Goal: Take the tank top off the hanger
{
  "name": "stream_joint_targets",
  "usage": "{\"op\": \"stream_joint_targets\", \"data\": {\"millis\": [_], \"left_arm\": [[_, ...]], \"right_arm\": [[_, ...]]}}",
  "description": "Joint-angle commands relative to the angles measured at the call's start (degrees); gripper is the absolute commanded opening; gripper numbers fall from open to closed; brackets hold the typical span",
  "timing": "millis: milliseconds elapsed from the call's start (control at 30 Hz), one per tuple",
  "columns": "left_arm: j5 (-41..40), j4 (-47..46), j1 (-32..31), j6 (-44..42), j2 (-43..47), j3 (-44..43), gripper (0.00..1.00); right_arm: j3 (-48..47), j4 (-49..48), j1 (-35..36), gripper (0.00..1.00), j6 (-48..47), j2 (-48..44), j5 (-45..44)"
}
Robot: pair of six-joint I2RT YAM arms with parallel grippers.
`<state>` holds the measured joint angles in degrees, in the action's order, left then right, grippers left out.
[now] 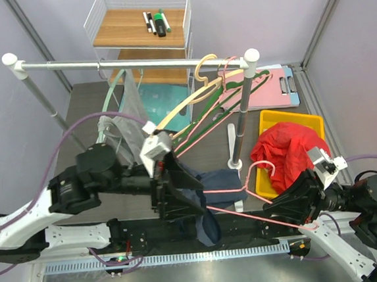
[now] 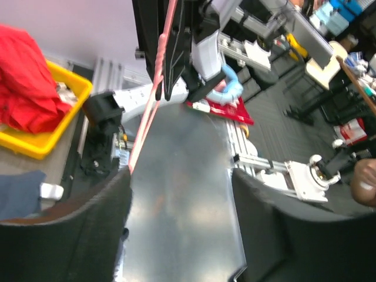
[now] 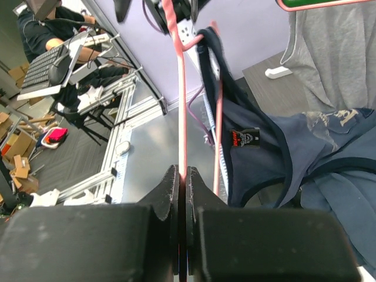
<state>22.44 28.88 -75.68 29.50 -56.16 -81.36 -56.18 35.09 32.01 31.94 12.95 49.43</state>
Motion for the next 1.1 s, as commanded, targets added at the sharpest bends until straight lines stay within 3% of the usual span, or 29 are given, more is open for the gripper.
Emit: {"op": "stream_joint_targets", "data": {"millis": [0,67,167,333,400,467,567,800,1067], "left_arm": [[-5.73,-3.49,-0.26,-0.93,8.95,2.61,0.75],[-7.83,-2.96,-0.26,-1.02,13.15,4.54,0.83],[-12.93,-0.85,-0.26,-1.46,18.60,7.52,0.86],[-15.06,-1.90,-0.34,0.56,24.69,16.04,0.88],[-14.70,-2.69,-0.26,1.00,25.66,17.63,0.84],[-11.12,-4.53,-0.34,1.53,26.01,20.79,0.78],[-8.20,-11.90,-0.26,3.80,26.54,26.33,0.81],[-19.51,-18.32,-0.26,4.25,26.28,31.96,0.88],[-24.28,-28.00,-0.26,6.10,24.08,36.71,0.87]], "right_arm": [[-0.24,-5.12,-0.37,0.01,2.07,-2.49,-3.20],[-0.50,-5.47,-0.37,0.01,2.33,-3.10,-4.33],[-0.94,-5.91,-0.37,0.01,2.77,-3.89,-5.57],[-1.73,-8.19,-0.37,0.01,4.00,-4.86,-7.59],[-2.52,-8.55,-0.37,0.01,4.00,-4.95,-8.99],[-3.23,-9.34,-0.37,0.01,4.09,-5.04,-9.88],[-4.11,-10.48,-0.37,0.01,4.70,-4.69,-9.88],[-5.78,-10.57,-0.37,0.01,4.97,-4.07,-9.62],[-5.78,-10.30,-0.37,0.01,4.97,-4.25,-9.88]]}}
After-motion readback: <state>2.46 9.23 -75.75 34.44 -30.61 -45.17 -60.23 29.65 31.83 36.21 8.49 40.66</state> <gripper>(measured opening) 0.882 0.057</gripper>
